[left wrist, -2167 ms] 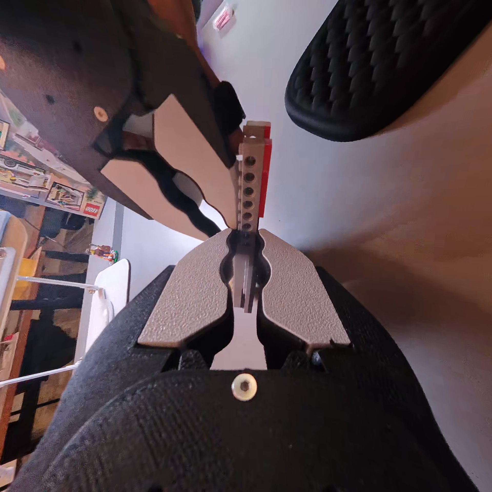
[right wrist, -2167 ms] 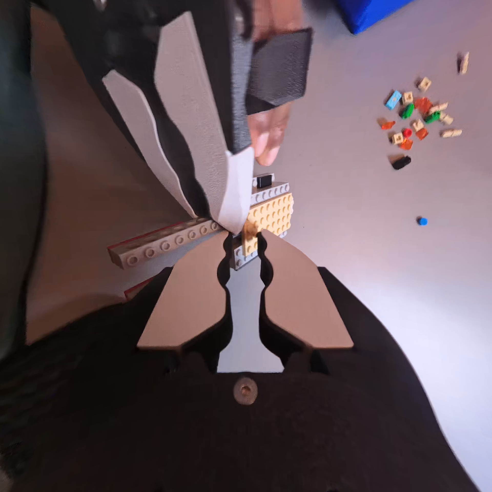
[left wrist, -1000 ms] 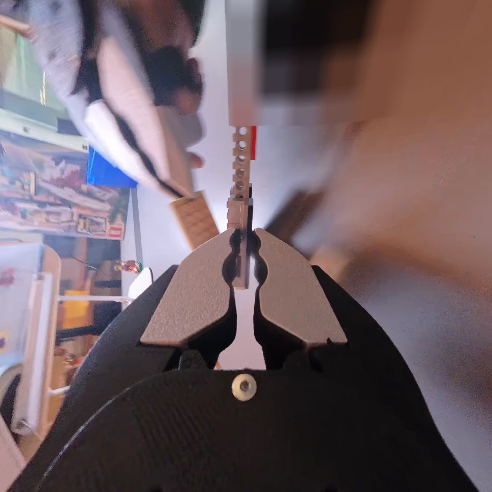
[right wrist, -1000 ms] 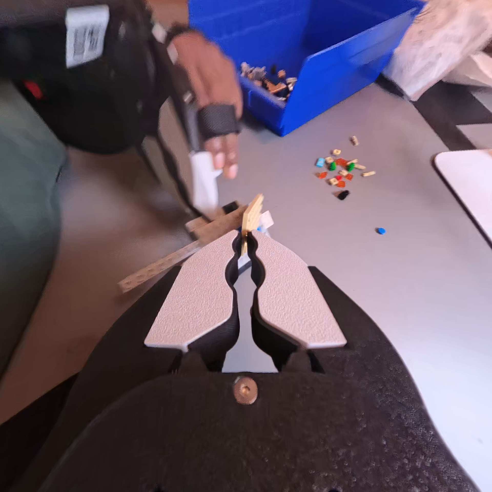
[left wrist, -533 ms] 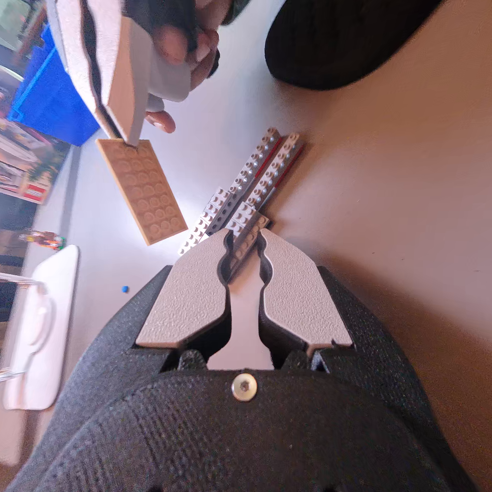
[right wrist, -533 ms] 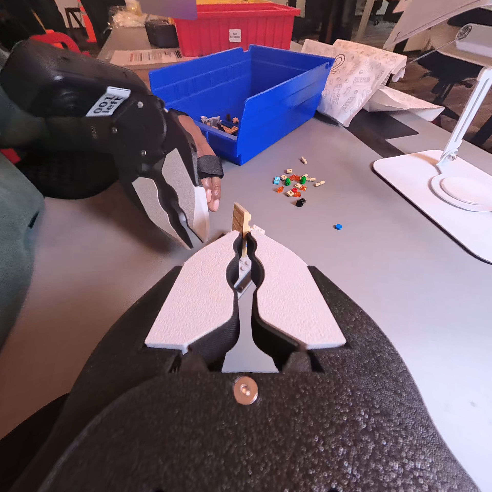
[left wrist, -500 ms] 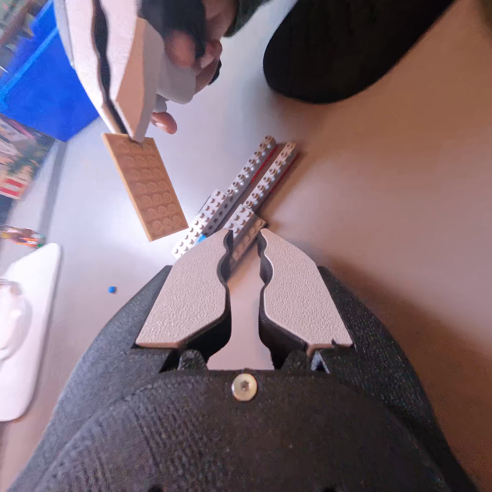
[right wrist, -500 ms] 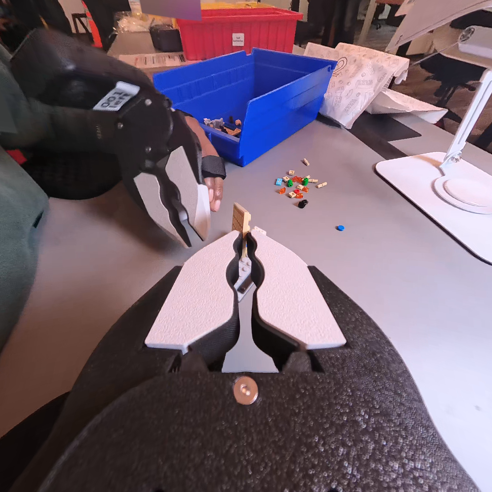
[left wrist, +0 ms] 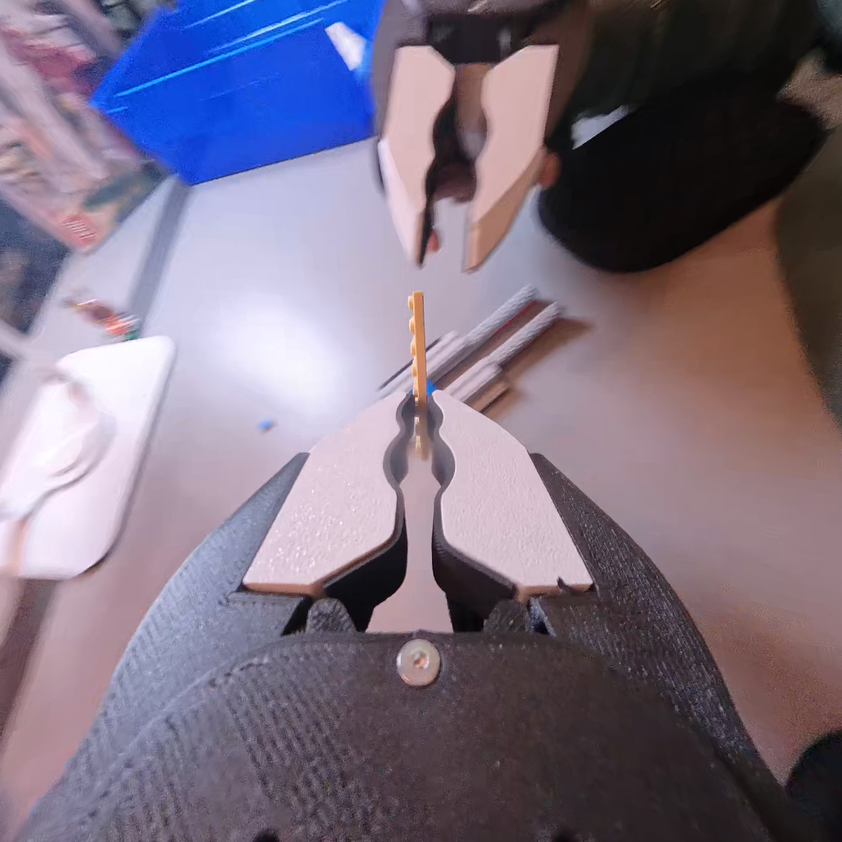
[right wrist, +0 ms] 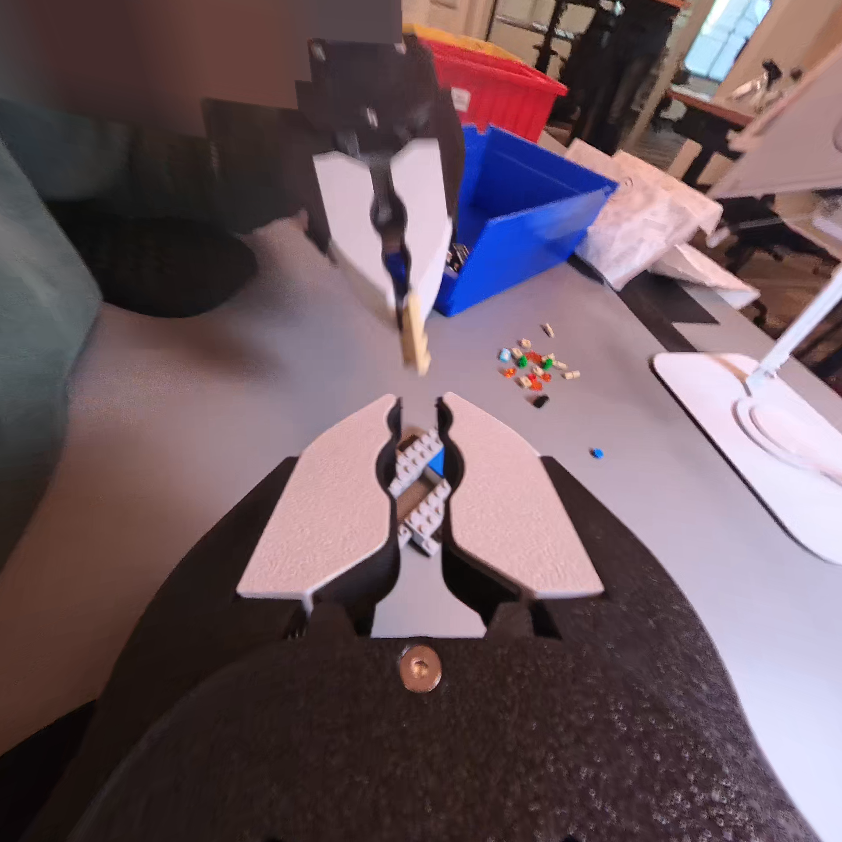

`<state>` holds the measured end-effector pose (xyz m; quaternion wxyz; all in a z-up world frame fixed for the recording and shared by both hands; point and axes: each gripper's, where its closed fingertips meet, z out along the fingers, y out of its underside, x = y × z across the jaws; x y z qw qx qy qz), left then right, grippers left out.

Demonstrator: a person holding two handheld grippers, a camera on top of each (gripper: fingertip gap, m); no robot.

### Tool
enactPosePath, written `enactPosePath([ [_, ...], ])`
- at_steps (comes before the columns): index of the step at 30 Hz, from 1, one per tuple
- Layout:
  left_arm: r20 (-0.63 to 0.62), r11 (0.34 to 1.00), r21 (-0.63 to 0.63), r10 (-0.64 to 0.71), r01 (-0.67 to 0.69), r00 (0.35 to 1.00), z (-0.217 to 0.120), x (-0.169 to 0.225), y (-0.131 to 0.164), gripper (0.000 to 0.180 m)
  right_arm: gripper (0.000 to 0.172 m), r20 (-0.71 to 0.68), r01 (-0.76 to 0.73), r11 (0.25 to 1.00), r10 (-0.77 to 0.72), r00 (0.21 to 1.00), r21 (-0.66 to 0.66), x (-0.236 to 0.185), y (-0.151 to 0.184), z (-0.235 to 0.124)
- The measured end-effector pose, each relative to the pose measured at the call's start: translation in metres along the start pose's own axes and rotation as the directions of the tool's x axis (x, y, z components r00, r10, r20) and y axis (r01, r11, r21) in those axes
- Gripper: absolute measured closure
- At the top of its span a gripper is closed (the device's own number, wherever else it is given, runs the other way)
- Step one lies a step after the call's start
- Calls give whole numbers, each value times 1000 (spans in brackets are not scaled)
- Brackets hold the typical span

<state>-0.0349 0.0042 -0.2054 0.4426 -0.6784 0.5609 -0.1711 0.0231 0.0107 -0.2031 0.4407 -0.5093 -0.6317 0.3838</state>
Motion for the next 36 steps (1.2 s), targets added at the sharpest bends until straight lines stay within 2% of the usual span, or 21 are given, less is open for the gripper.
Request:
enactPosePath([
  [2, 120, 991, -135, 34, -18, 992, -35, -27, 15, 175, 140, -3, -83, 993, 83, 997, -86, 8, 15, -5],
  [4, 273, 971, -240, 81, -14, 959, -73, -54, 29, 175, 138, -23, -125, 984, 123, 992, -129, 14, 27, -7],
  [7, 403, 901, -424, 93, 96, 910, -121, -79, 69, 175, 137, -11, -196, 958, 199, 980, -210, 14, 45, -2],
  [9, 413, 847, -493, 25, 200, 911, -139, -78, 98, 175, 131, 29, -238, 926, 258, 966, -294, 5, 57, 2],
  [12, 437, 784, -549, -24, 288, 899, -154, -79, 130, 175, 109, 19, -220, 870, 254, 967, -441, -8, 79, 7],
  [15, 445, 771, -551, -53, 320, 894, -156, -80, 144, 175, 97, -6, -213, 820, 248, 969, -531, -18, 90, 12],
  [18, 431, 774, -550, -60, 315, 900, -153, -79, 147, 171, 99, -11, -186, 785, 224, 975, -591, -22, 99, 13],
  [20, 421, 789, -529, -75, 312, 904, -151, -77, 142, 148, 103, -6, -181, 780, 221, 975, -599, -20, 102, 12],
  [23, 405, 863, -438, -61, 252, 912, -140, -76, 117, 135, 108, 18, -156, 769, 213, 977, -620, -16, 105, 4],
  [25, 344, 922, -342, -59, 184, 937, -122, -68, 90, 138, 109, 62, -113, 766, 196, 979, -633, -15, 107, 0],
  [27, 227, 963, -238, -71, 126, 971, -96, -49, 62, 142, 110, 130, -45, 771, 164, 978, -635, -17, 108, -4],
  [30, 55, 988, -133, -70, 77, 996, -46, -17, 38, 150, 112, 280, 111, 798, 75, 957, -593, -23, 107, -10],
  [31, 1, 990, -122, -74, 73, 997, -27, -6, 36, 150, 113, 313, 137, 802, 64, 948, -581, -25, 107, -11],
  [32, -49, 988, -136, -77, 70, 996, -8, 5, 40, 150, 136, 328, 152, 806, 55, 943, -572, -25, 106, -12],
  [36, -182, 971, -239, -71, 26, 981, 41, 34, 69, 145, 134, 321, 191, 811, -4, 947, -553, -22, 107, -9],
])
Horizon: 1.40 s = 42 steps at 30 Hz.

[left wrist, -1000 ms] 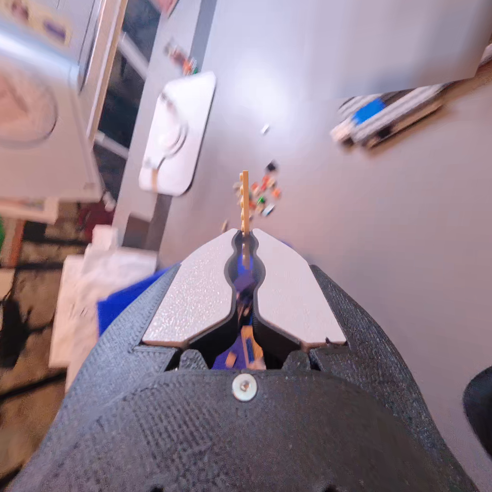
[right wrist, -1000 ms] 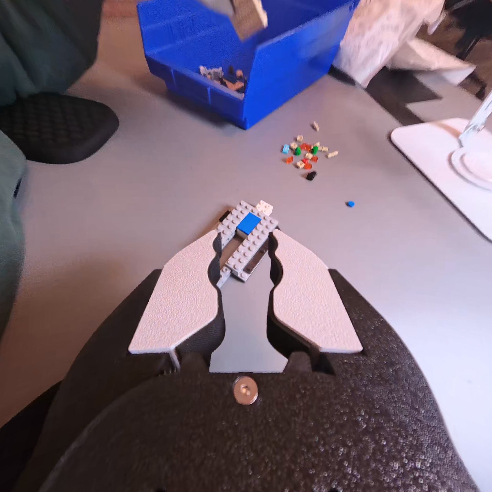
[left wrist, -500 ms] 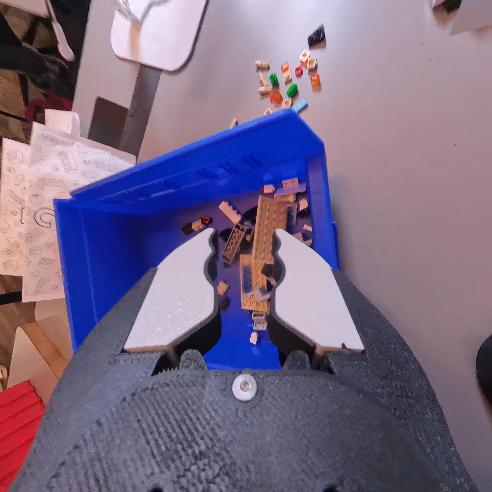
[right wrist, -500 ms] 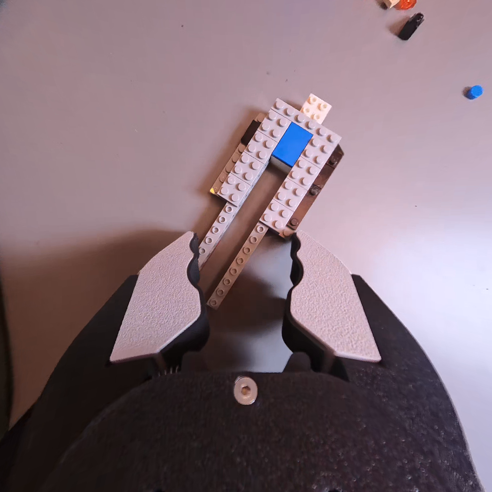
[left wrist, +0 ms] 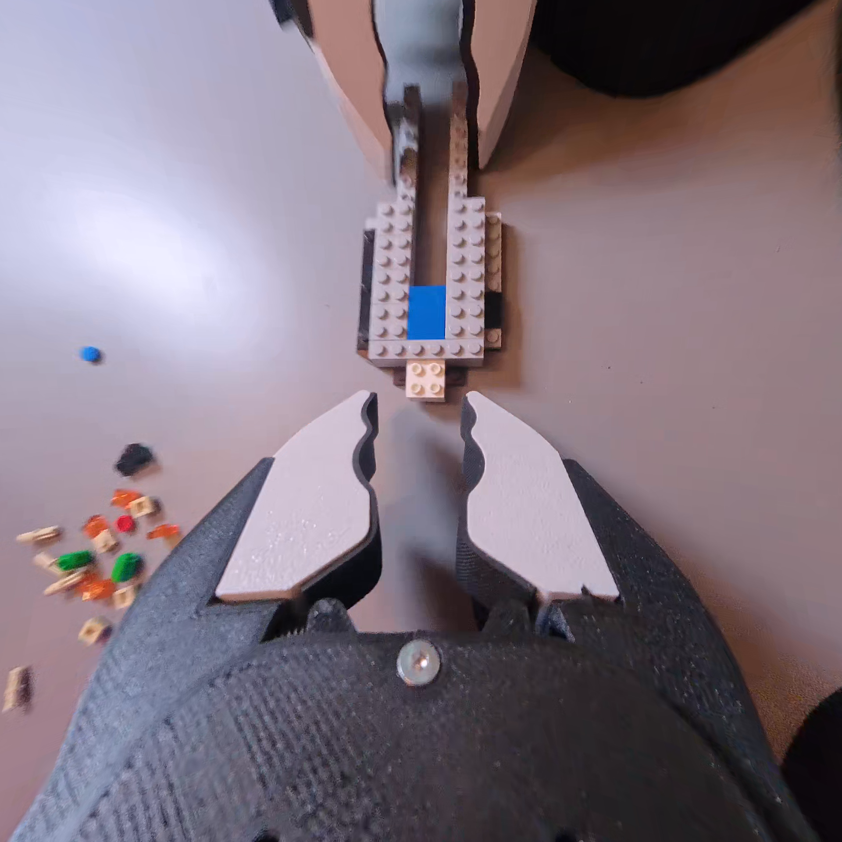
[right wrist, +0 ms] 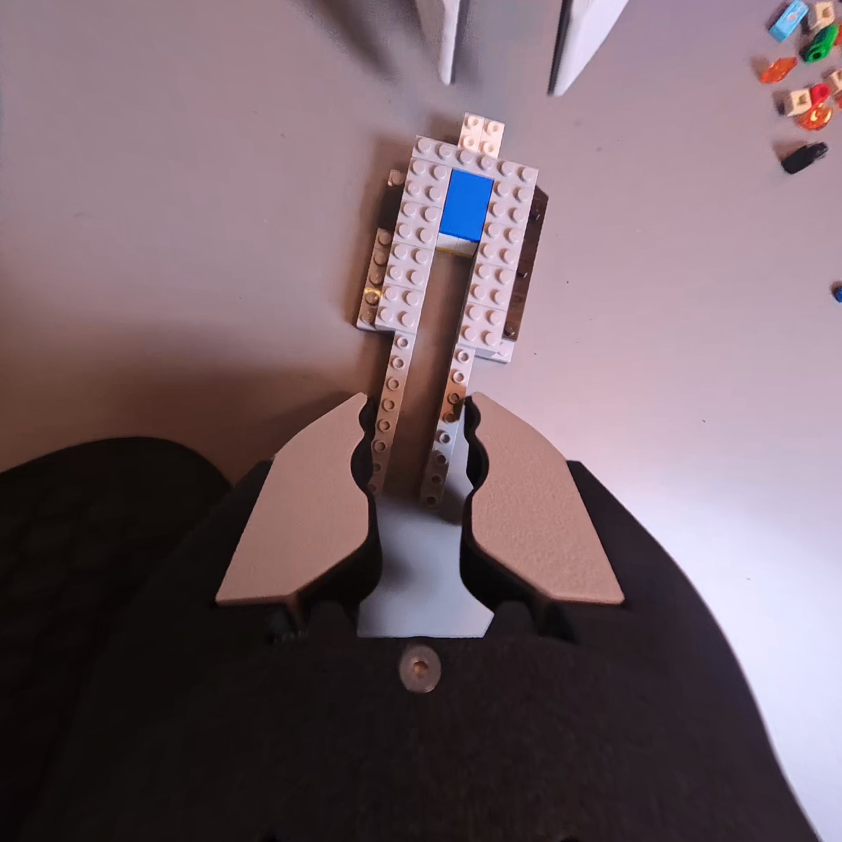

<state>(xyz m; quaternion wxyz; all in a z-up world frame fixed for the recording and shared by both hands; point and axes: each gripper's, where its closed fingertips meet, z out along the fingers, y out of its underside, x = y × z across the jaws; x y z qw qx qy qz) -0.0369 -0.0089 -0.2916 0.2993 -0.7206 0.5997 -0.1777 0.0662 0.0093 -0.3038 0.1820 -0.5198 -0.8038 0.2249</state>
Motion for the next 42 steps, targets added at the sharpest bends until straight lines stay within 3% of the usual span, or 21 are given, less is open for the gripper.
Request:
enactPosePath([
  [5, -46, 1000, 25, -15, 16, 999, 17, 6, -3, 163, 127, -22, -31, 999, 31, 999, 16, 2, 1, -1],
  [8, -62, 998, 57, -16, 20, 998, 16, 10, -10, 163, 136, 7, -55, 998, 55, 998, 40, 0, -1, 1],
  [17, -136, 961, 209, -154, 180, 979, -2, 10, -30, 163, 139, 40, -84, 989, 80, 996, 122, 0, -6, -5],
  [20, -108, 964, 224, -122, 144, 987, -5, 10, -33, 163, 137, 50, -88, 988, 82, 995, 129, -2, -7, -8],
  [24, -67, 974, 212, -68, 81, 995, -3, 10, -31, 163, 131, 90, -144, 961, 126, 988, 236, 0, -23, -21],
  [27, -62, 978, 201, -48, 60, 997, 1, 11, -28, 163, 137, 11, -168, 943, 172, 985, 286, 16, -33, -24],
  [35, -67, 992, 123, -13, 21, 998, 20, 18, -13, 163, 148, -42, -120, 979, 128, 991, 162, 13, -26, 7],
  [42, -84, 978, 196, -59, 75, 995, 15, 18, -29, 114, 151, -67, -92, 983, 103, 992, 156, 14, -32, 7],
])
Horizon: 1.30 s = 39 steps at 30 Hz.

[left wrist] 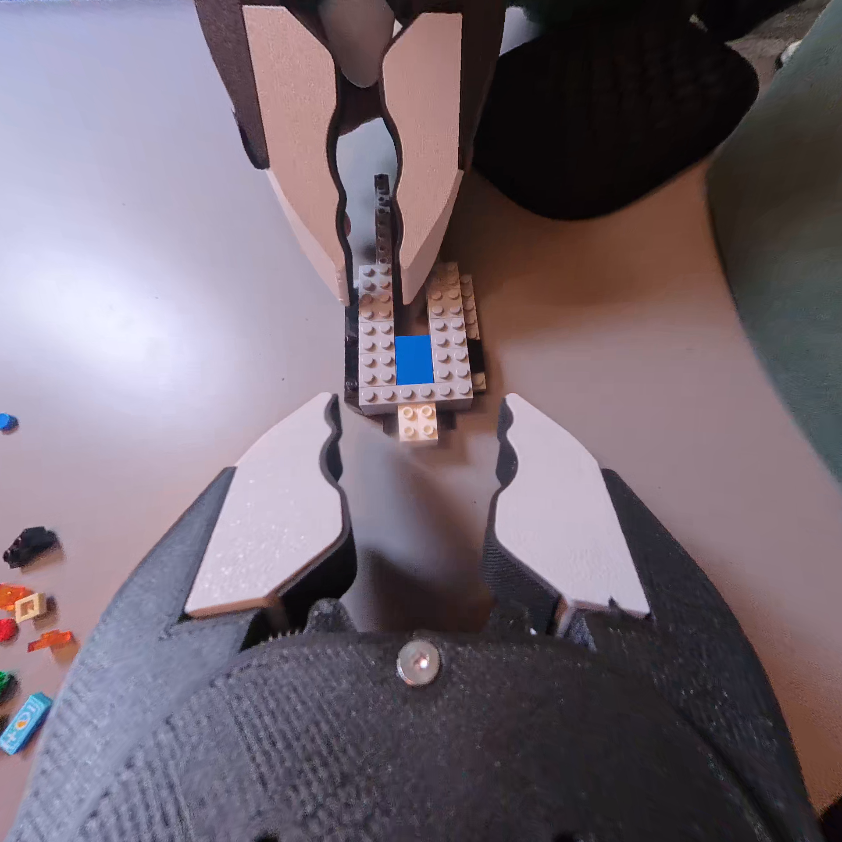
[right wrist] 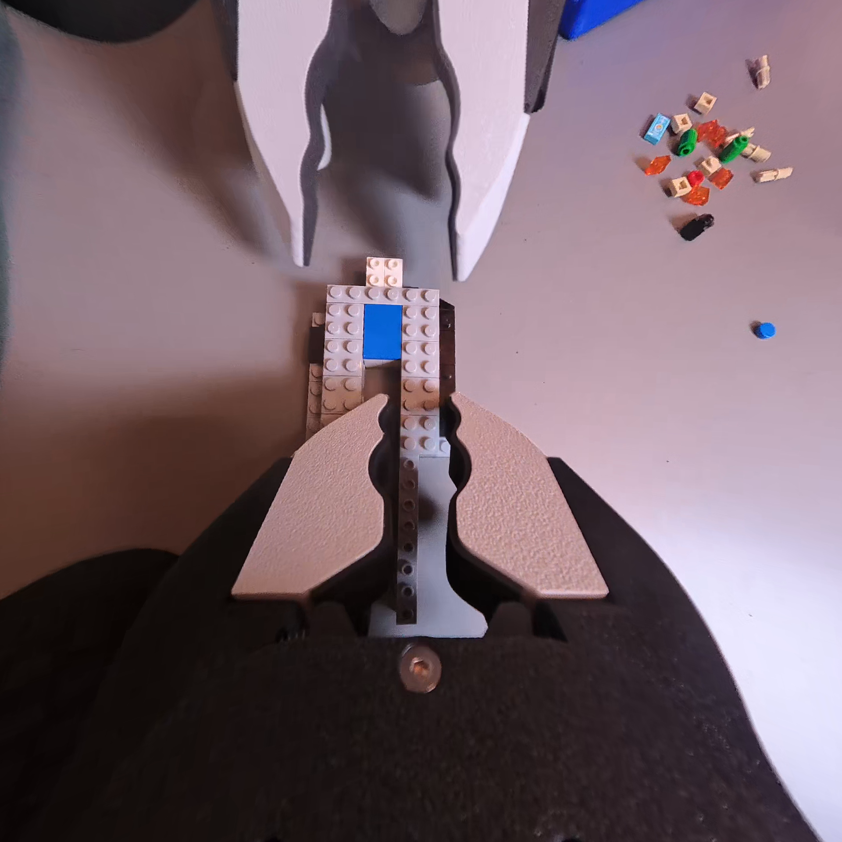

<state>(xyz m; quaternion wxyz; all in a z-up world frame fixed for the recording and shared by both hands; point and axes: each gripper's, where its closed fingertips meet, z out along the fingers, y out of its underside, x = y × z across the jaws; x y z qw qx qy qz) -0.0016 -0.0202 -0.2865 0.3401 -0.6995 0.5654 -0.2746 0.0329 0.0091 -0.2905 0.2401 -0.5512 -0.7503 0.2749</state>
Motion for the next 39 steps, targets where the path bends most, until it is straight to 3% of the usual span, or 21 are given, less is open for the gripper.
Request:
enactPosePath([
  [2, 23, 999, -30, 21, -20, 1000, 10, 0, 2, 105, 151, -8, 15, 1000, -15, 1000, -22, 0, 1, 4],
  [5, 46, 998, -56, 30, -27, 998, 23, -2, 3, 109, 155, -10, 27, 1000, -27, 1000, -11, -1, -1, 9],
  [19, 29, 998, -48, 43, -42, 999, 20, 2, 5, 112, 156, -218, 346, 938, -333, 917, 25, -3, -10, 7],
  [28, 6, 1000, -6, 24, -23, 1000, 17, 3, 2, 114, 156, -245, 401, 915, -380, 892, 40, -4, -12, 6],
  [32, -15, 1000, 8, 10, -10, 1000, 13, 4, 2, 117, 156, -206, 319, 944, -296, 932, 87, -5, -12, 7],
  [36, -81, 981, 84, -170, 177, 982, 2, -3, -4, 114, 155, -252, 340, 933, -303, 919, 119, -1, -19, 0],
  [39, -181, 909, 189, -340, 372, 923, -6, -9, -16, 111, 155, -338, 402, 903, -334, 880, 154, 4, -28, -12],
])
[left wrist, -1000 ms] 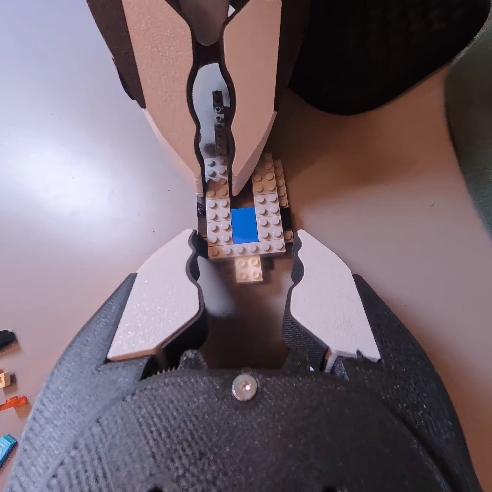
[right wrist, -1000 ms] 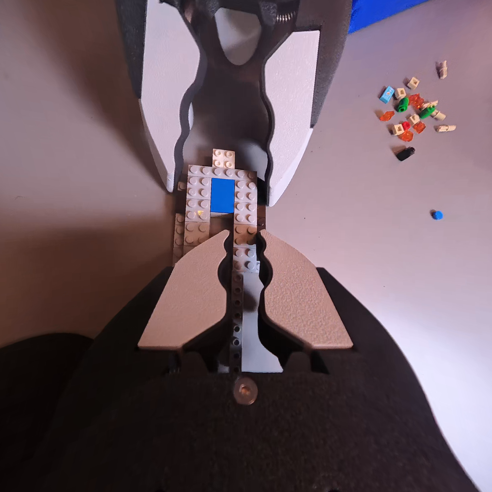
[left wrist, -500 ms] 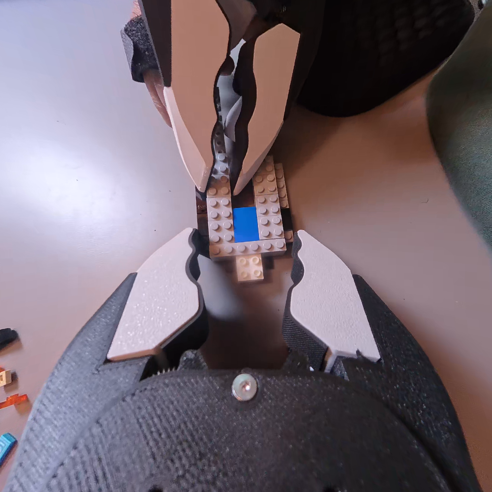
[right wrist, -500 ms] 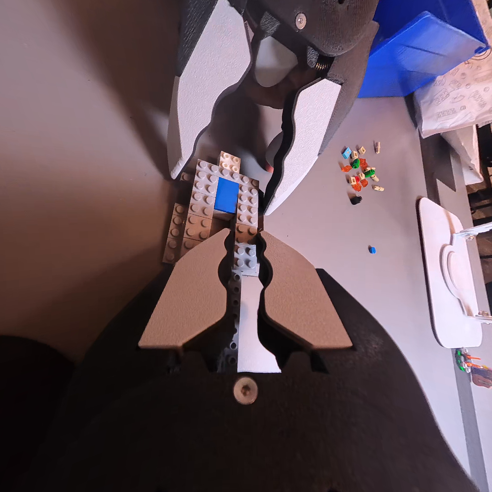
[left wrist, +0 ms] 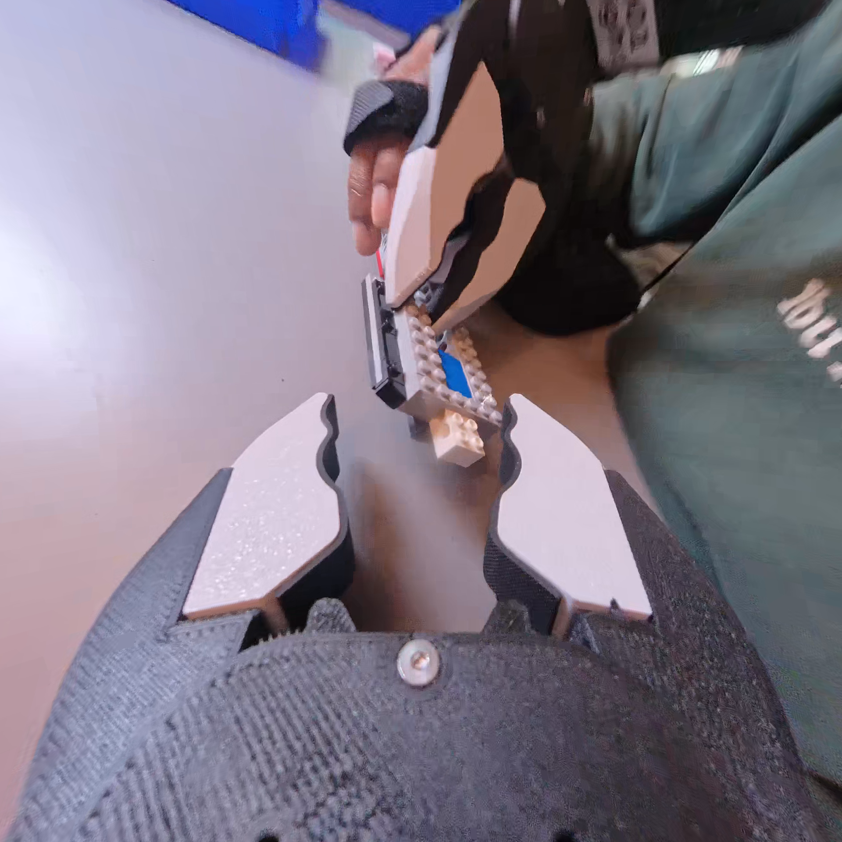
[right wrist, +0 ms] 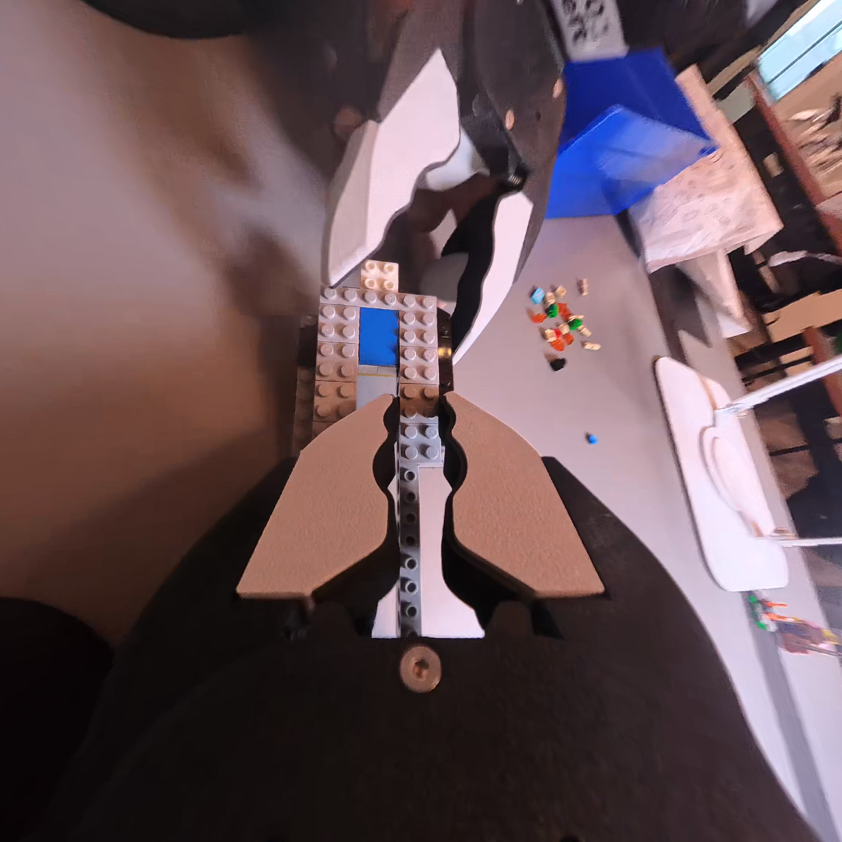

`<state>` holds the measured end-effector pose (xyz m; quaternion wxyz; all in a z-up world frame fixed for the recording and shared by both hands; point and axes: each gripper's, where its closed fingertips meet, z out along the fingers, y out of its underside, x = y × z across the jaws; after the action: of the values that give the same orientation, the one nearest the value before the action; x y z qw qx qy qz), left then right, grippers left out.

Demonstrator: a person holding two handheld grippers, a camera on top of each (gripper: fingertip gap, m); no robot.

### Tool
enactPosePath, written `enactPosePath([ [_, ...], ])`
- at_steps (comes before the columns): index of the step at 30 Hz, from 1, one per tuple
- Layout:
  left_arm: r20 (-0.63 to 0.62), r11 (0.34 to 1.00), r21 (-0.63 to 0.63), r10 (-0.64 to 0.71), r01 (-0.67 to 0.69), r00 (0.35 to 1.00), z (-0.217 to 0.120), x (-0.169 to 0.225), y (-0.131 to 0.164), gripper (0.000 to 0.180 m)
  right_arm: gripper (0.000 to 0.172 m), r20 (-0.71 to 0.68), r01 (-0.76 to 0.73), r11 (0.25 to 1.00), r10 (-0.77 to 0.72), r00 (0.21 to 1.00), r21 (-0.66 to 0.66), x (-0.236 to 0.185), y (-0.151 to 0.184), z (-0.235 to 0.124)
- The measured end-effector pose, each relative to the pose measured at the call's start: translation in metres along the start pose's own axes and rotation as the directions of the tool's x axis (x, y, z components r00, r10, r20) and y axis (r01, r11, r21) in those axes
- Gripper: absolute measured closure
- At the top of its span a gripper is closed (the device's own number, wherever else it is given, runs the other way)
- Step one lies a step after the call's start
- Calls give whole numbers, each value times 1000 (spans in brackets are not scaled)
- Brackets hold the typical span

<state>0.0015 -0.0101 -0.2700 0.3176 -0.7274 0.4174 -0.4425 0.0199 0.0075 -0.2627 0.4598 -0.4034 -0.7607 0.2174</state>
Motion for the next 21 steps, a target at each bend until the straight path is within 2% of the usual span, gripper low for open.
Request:
enactPosePath([
  [3, -55, 994, 53, -88, 91, 995, 3, 3, -9, 132, 155, -114, 111, 994, -109, 988, 11, 9, -8, -3],
  [4, -71, 995, 55, -77, 81, 994, 4, 6, -11, 146, 155, -146, 149, 989, -147, 978, 5, 11, -10, -3],
  [6, -12, 999, 41, -7, 7, 1000, 4, 3, -12, 152, 155, -191, 187, 982, -185, 964, -8, 15, -10, -4],
  [7, 46, 998, 18, 56, -57, 997, 3, -1, -11, 155, 155, -180, 160, 987, -156, 971, 7, 14, -10, -4],
  [9, 161, 977, -48, 214, -208, 964, 1, -8, -9, 157, 154, -104, 5, 998, 1, 995, 59, 15, -12, -7],
  [11, 218, 946, -98, 323, -309, 921, 1, -8, -9, 157, 136, -15, -188, 976, 191, 982, 107, 22, -17, -16],
  [13, 256, 897, -153, 441, -414, 860, 2, -9, -8, 157, 129, 55, -312, 944, 308, 950, 106, 28, -17, -21],
  [16, 262, 849, -193, 528, -492, 808, 5, -7, -8, 158, 131, 137, -345, 938, 341, 930, 11, 19, -4, -12],
  [17, 271, 833, -211, 552, -511, 788, 5, -8, -7, 158, 136, 180, -358, 934, 351, 919, 5, 13, -5, -10],
  [18, 269, 823, -220, 568, -524, 778, 5, -8, -6, 158, 150, 221, -363, 932, 353, 909, 5, 7, -8, -9],
  [21, 246, 851, -210, 523, -481, 816, 5, -8, -3, 158, 156, 215, -269, 963, 263, 941, -2, 2, -11, -10],
])
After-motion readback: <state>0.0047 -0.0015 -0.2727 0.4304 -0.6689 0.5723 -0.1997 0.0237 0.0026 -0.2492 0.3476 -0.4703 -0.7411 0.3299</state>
